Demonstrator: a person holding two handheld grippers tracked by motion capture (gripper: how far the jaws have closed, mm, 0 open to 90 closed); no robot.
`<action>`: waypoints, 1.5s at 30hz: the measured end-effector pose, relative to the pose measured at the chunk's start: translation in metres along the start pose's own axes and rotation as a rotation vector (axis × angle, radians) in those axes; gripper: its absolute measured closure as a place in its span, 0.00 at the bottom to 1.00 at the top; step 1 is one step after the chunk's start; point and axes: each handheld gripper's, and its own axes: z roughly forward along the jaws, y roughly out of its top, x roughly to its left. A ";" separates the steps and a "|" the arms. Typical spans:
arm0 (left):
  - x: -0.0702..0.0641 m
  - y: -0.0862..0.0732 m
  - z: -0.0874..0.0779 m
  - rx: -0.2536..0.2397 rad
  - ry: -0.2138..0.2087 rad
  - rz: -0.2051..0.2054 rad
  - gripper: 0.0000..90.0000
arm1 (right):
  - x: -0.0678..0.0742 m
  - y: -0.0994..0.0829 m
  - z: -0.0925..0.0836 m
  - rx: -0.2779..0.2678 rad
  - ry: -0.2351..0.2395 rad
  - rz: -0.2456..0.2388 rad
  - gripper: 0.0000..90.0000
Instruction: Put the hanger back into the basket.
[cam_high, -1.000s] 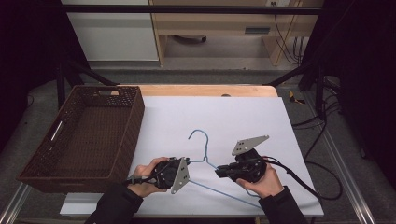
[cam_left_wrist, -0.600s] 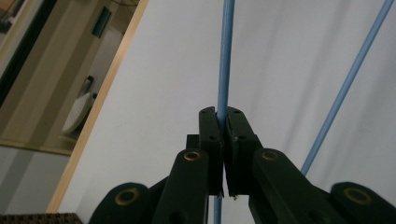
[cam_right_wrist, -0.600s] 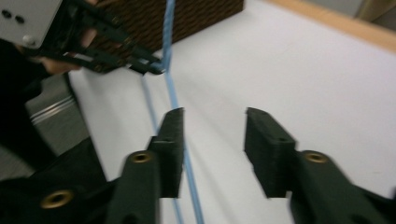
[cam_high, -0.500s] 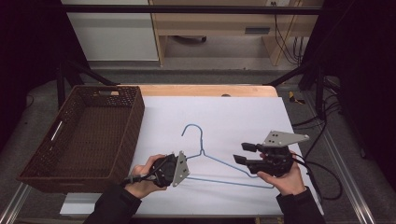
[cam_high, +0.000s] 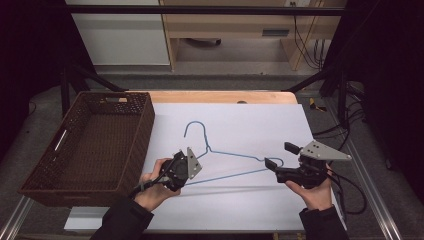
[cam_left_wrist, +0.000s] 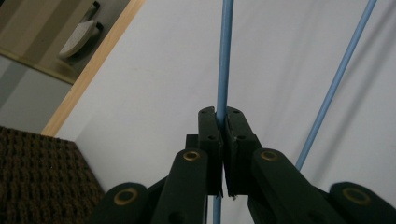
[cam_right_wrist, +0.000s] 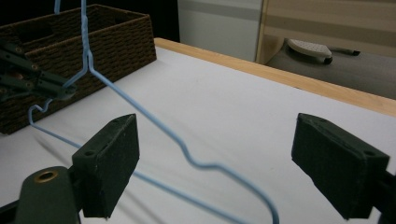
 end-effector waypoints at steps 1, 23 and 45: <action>0.002 0.001 0.000 0.002 0.004 -0.014 0.97 | 0.000 -0.002 -0.001 -0.001 -0.003 0.000 0.17; 0.068 0.019 -0.044 0.002 0.026 -0.203 0.97 | 0.001 -0.030 0.009 0.089 -0.029 0.006 0.09; 0.155 -0.025 -0.104 0.004 0.148 -0.370 0.97 | 0.007 -0.035 0.018 0.124 -0.024 -0.005 0.09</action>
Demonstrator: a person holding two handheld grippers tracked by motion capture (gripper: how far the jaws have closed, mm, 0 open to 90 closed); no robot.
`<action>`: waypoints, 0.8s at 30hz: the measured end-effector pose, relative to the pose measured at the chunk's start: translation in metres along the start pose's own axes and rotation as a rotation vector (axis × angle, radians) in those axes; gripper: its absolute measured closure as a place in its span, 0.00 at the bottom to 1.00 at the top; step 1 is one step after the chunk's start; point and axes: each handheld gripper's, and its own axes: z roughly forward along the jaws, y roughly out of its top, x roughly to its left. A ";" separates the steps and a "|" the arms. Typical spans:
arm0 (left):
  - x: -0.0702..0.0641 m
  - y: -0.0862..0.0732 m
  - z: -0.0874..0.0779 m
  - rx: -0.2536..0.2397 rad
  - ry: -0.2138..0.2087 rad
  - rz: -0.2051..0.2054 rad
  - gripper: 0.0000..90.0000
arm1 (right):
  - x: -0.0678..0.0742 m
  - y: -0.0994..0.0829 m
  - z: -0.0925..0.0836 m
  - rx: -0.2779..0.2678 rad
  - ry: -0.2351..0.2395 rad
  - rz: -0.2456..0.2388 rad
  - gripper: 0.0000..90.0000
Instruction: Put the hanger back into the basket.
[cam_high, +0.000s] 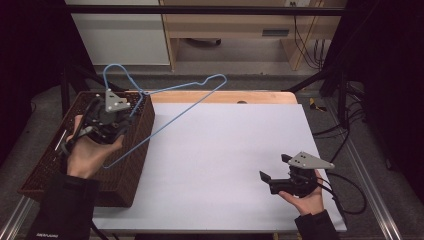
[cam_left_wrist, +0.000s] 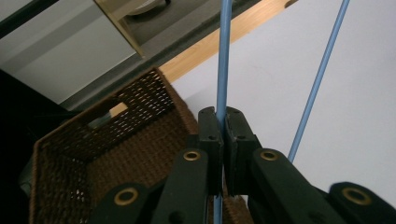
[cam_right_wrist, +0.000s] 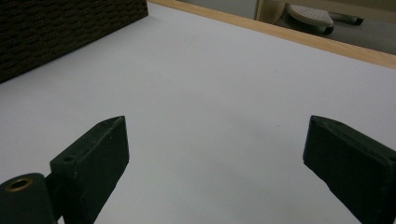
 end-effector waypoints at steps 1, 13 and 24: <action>0.004 -0.002 -0.002 0.000 0.008 -0.003 0.97 | 0.000 0.000 0.000 -0.004 0.000 -0.002 0.09; 0.052 -0.039 -0.008 0.039 0.091 -0.067 0.97 | -0.001 0.000 0.000 -0.006 -0.007 0.001 0.08; 0.087 -0.072 0.001 0.103 0.177 -0.118 0.97 | -0.001 0.000 0.001 -0.005 -0.004 -0.002 0.08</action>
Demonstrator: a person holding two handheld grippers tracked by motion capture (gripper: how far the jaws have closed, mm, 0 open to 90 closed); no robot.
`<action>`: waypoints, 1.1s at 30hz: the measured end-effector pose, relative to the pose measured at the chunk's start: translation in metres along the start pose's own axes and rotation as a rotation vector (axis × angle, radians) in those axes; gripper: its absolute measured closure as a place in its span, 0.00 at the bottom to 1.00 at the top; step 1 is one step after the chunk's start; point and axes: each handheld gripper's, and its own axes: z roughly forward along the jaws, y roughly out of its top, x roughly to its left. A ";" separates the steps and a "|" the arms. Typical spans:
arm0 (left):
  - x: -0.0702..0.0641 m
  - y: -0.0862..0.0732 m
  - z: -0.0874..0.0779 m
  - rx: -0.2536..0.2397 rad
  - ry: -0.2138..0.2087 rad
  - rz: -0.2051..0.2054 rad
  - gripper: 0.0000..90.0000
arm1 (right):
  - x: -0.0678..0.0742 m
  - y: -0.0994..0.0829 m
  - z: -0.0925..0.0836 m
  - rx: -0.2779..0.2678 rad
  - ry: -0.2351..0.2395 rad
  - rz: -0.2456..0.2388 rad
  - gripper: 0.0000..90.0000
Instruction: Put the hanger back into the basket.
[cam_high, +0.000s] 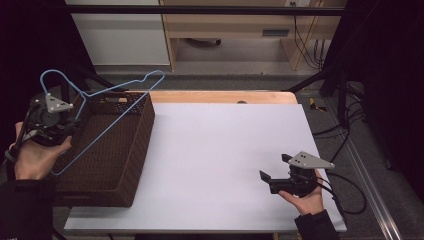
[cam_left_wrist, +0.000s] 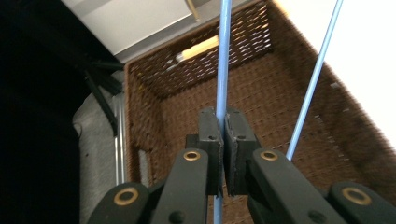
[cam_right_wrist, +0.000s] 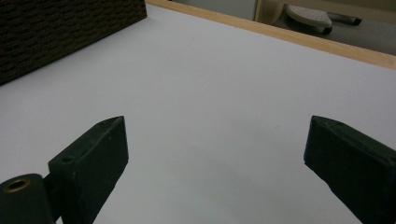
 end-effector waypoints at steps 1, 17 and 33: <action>0.002 -0.003 0.002 0.005 0.001 -0.006 0.97 | 0.000 0.000 0.000 0.000 0.000 0.000 0.08; 0.014 -0.043 0.041 0.123 0.074 -0.032 0.97 | 0.000 0.000 0.000 0.002 0.000 0.000 0.08; -0.003 -0.074 0.080 0.254 0.054 -0.017 0.96 | 0.000 0.000 0.000 0.003 -0.002 0.000 0.08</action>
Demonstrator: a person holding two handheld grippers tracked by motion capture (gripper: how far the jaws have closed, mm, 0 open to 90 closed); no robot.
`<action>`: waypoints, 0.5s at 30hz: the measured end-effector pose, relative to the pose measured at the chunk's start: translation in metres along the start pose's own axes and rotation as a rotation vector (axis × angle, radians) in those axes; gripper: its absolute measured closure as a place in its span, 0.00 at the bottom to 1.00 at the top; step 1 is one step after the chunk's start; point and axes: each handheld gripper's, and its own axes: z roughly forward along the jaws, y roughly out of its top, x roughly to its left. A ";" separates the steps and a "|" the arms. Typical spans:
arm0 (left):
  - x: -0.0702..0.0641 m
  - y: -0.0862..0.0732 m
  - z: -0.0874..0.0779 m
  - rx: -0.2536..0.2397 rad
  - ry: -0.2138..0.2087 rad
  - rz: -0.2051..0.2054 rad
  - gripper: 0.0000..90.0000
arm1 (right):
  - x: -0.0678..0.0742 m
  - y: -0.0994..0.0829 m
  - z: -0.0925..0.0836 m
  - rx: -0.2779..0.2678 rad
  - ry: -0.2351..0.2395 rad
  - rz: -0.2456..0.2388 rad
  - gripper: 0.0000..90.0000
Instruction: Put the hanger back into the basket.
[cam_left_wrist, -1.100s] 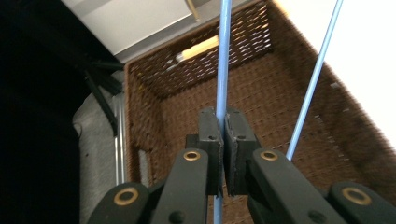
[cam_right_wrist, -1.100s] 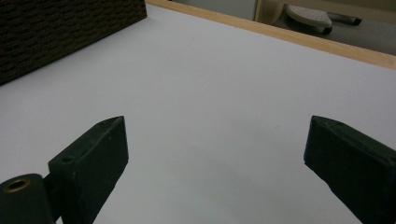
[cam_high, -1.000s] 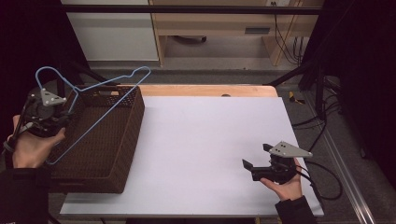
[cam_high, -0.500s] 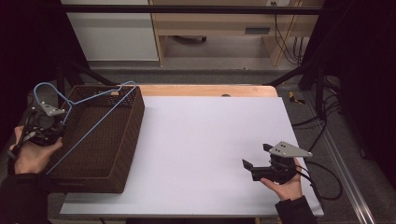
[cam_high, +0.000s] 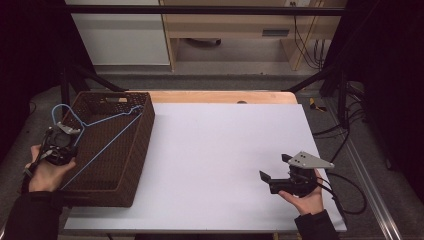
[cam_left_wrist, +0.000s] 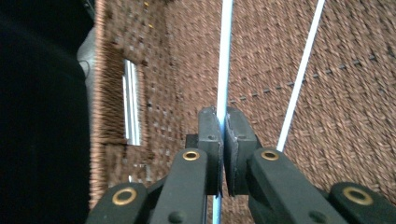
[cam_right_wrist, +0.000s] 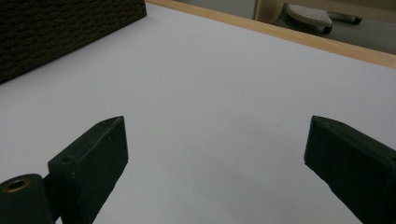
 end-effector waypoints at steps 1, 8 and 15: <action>-0.001 0.000 0.001 0.000 -0.002 0.001 0.96 | 0.000 0.000 0.000 0.000 0.000 -0.001 0.08; -0.007 -0.002 -0.002 0.003 -0.057 0.001 0.89 | 0.000 0.000 -0.001 -0.002 -0.003 0.003 0.08; -0.007 -0.002 -0.023 -0.083 -0.061 -0.018 0.81 | -0.001 0.001 -0.002 -0.009 -0.003 0.007 0.08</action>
